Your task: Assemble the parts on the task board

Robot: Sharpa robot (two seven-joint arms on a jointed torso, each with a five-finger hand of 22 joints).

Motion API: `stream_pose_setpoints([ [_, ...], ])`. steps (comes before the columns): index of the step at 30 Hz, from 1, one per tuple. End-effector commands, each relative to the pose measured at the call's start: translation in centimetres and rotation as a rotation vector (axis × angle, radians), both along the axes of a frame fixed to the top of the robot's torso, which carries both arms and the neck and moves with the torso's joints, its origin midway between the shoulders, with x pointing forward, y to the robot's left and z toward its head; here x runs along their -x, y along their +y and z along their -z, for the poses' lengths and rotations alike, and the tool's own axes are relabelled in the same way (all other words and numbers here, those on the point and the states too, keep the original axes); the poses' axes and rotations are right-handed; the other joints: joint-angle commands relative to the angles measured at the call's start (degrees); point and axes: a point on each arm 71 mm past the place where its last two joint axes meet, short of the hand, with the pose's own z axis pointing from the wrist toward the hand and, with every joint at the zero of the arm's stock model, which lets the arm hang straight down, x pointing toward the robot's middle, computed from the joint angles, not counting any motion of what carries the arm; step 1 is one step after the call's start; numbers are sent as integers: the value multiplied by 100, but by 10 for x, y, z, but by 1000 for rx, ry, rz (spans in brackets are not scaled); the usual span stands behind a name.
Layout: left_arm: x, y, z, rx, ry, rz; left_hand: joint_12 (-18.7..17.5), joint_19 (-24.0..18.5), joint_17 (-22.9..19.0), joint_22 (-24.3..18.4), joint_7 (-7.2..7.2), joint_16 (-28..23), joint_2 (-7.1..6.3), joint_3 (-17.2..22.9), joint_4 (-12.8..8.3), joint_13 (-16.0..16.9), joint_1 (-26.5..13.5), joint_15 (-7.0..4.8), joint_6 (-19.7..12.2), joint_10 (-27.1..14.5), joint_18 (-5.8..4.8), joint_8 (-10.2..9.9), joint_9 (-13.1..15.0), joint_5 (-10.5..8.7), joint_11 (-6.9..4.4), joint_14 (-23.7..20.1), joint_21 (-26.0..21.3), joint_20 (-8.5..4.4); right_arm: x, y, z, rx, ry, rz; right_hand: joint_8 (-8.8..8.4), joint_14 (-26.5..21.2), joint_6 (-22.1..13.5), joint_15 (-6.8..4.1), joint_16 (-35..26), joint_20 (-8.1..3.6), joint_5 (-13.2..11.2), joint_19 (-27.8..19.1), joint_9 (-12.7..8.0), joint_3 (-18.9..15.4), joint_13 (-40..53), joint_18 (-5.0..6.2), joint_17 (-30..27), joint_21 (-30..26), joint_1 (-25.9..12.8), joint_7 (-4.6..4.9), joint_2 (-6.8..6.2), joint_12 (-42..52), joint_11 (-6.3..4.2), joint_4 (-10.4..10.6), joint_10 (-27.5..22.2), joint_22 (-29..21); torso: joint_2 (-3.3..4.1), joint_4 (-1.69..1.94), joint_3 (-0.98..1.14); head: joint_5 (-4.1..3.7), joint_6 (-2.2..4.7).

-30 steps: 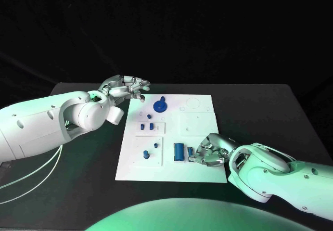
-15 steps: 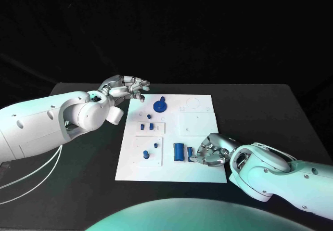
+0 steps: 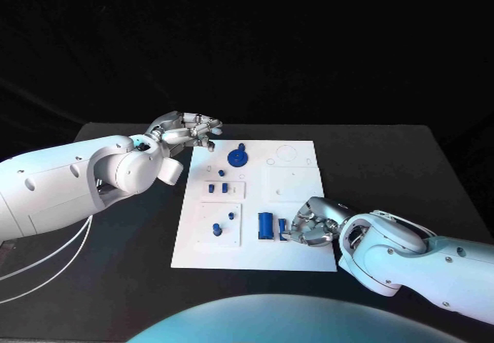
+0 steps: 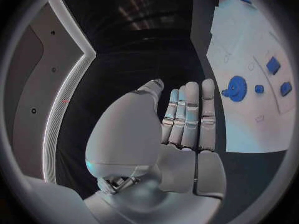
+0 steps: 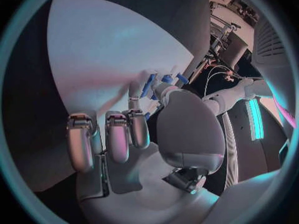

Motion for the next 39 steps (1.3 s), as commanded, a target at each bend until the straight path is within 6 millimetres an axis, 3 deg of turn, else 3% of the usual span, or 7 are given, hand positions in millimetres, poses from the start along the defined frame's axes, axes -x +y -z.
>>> stream_pose_setpoints([
  [1, 0, -2, -1, 9, -5, 14, 32, -36, -5, -9, -17, 35, 2, 33, -1, -7, -50, -7, -41, -46, 61, 21, -9, 27, 12, -39, -25, 15, 1, -1, -3, -12, -29, -6, -19, 597, 24, -46, 23, -37, -30, 599, 5, -25, 1147, -38, 1506, 25, 12, 4, 13, 22, -3, 31, 328, 1507, -1, -4, 1, 1, 0],
  [9, 0, -2, 0, 11, -8, 9, 32, -36, -5, -9, -17, 35, 2, 33, -1, -7, -50, -7, -41, -46, 61, 21, -9, 27, 12, -39, -25, 15, -9, -11, -22, -138, -115, 20, -15, 597, -91, -19, 23, -17, -18, 531, 88, -150, 1048, -4, 1506, -122, 11, 42, -77, -178, 30, 29, 244, 1462, -36, -13, -27, -32, 85],
  [16, 0, -3, 7, 35, -14, -10, 57, -89, -43, -28, -2, -18, -29, 58, 5, -25, -134, 8, -86, -47, 56, 37, -22, 21, 21, -136, -61, 27, -54, -33, -40, -416, -207, 71, -391, 478, -997, 215, -218, 187, 611, -119, 73, -521, 322, 282, 1128, -1491, 619, 364, 149, -1575, 310, -62, -469, 1048, -187, -41, -140, -99, 277],
  [21, -6, -2, 13, 58, -40, -81, -162, -542, -475, -520, 50, -957, -13, 44, -6, -221, -256, 146, -219, -10, 49, 84, -74, -376, 106, -786, -704, 161, -96, -54, -44, -643, -149, 228, -641, -1579, -1378, 510, -3518, 482, 566, -2454, -202, -24, -2067, 983, -2463, -5931, 1024, 648, 162, -5114, 606, -266, -2589, -603, -265, -60, -160, -123, 526],
  [33, -30, -3, 41, 101, -77, -232, -2070, -1473, -1351, -2891, -58, -4518, 266, -397, -7, -928, -166, 382, -551, 77, 54, -210, -508, -703, 53, -1385, -2310, 558, -166, -82, -38, -878, -154, 402, -664, -3687, -1538, 1346, -7125, 1352, 460, -3634, -1127, 482, -5575, 986, -4700, -8435, 975, 1113, 330, -7652, 1294, -1031, -3251, -3165, -418, -16, -124, -143, 1121],
  [34, -28, -5, 41, 63, -36, -184, -3062, -5619, -2667, -7143, -1011, -6522, 821, -1369, -1643, -1296, -2622, -339, -4935, -5089, -974, -1654, -2289, -1750, -687, -5662, -2657, -933, -163, -83, -36, -733, -179, 410, -1140, -8403, -6684, 471, -8977, -164, -322, -8401, -4193, -2529, -7490, -38, -7494, -8975, -1193, -195, 1466, -8264, 194, -1605, -8412, -7493, -371, -40, -141, -147, 998],
  [39, -26, -8, 41, 61, -43, -195, -3062, -5619, -2667, -7143, -1011, -6522, 821, -1369, -1643, -1296, -3382, -339, -4935, -5089, -974, -1654, -2289, -1750, -687, -5662, -2657, -933, -159, -77, -37, -766, -184, 419, -1140, -8403, -6684, 471, -8977, -164, -322, -8401, -4193, -2529, -7490, -38, -7494, -8975, -1885, -195, 1466, -8264, 194, -1605, -8412, -7493, -410, -9, -127, -162, 1070],
])
